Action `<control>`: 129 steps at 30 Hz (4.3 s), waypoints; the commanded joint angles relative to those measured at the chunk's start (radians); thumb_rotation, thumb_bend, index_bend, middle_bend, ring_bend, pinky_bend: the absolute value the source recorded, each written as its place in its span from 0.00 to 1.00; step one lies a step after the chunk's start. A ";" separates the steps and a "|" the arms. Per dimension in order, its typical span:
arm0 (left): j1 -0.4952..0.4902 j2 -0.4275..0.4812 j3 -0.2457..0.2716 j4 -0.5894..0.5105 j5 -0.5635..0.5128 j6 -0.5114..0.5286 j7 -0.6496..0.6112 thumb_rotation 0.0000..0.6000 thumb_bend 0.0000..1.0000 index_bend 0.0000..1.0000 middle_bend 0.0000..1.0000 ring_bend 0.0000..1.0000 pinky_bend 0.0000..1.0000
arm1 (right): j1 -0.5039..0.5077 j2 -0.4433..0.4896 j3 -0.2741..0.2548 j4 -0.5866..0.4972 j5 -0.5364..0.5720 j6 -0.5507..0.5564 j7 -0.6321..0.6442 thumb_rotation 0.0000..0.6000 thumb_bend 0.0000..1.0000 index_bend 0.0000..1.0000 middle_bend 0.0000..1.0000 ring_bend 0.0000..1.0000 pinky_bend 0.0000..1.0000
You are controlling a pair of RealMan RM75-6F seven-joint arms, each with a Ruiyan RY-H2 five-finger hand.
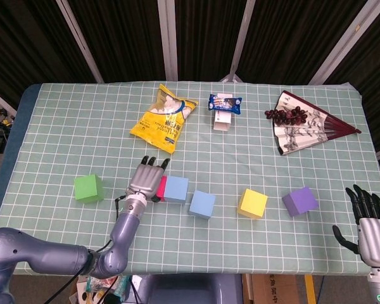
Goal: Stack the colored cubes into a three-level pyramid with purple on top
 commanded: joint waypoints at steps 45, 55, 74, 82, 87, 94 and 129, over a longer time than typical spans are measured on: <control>0.002 0.017 0.012 -0.023 0.016 0.006 -0.020 1.00 0.09 0.00 0.01 0.00 0.04 | 0.000 0.001 -0.002 -0.001 0.001 -0.004 -0.002 1.00 0.35 0.00 0.00 0.00 0.00; 0.004 0.056 0.029 -0.058 -0.029 -0.021 -0.005 1.00 0.09 0.00 0.19 0.00 0.04 | -0.001 -0.002 -0.002 -0.001 -0.001 -0.001 -0.006 1.00 0.35 0.00 0.00 0.00 0.00; -0.001 0.058 0.046 -0.075 -0.023 -0.015 -0.018 1.00 0.09 0.00 0.24 0.00 0.04 | -0.002 -0.002 -0.002 -0.001 -0.002 0.001 -0.003 1.00 0.35 0.00 0.00 0.00 0.00; -0.006 0.050 0.050 -0.070 -0.028 -0.012 -0.017 1.00 0.09 0.00 0.24 0.00 0.04 | -0.002 -0.001 -0.002 -0.001 -0.001 0.001 -0.002 1.00 0.35 0.00 0.00 0.00 0.00; -0.007 0.048 0.051 -0.065 -0.026 -0.007 -0.018 1.00 0.09 0.00 0.16 0.00 0.04 | -0.002 0.000 -0.002 -0.002 0.000 0.000 -0.003 1.00 0.35 0.00 0.00 0.00 0.00; 0.009 0.058 0.041 -0.065 0.016 0.006 -0.061 1.00 0.09 0.00 0.02 0.00 0.04 | -0.002 0.002 -0.003 -0.002 0.001 -0.003 -0.003 1.00 0.35 0.00 0.00 0.00 0.00; 0.452 0.560 0.235 -0.414 0.686 0.254 -0.532 1.00 0.09 0.00 0.03 0.00 0.04 | 0.124 0.054 0.031 -0.273 0.048 -0.184 -0.193 1.00 0.27 0.00 0.00 0.00 0.00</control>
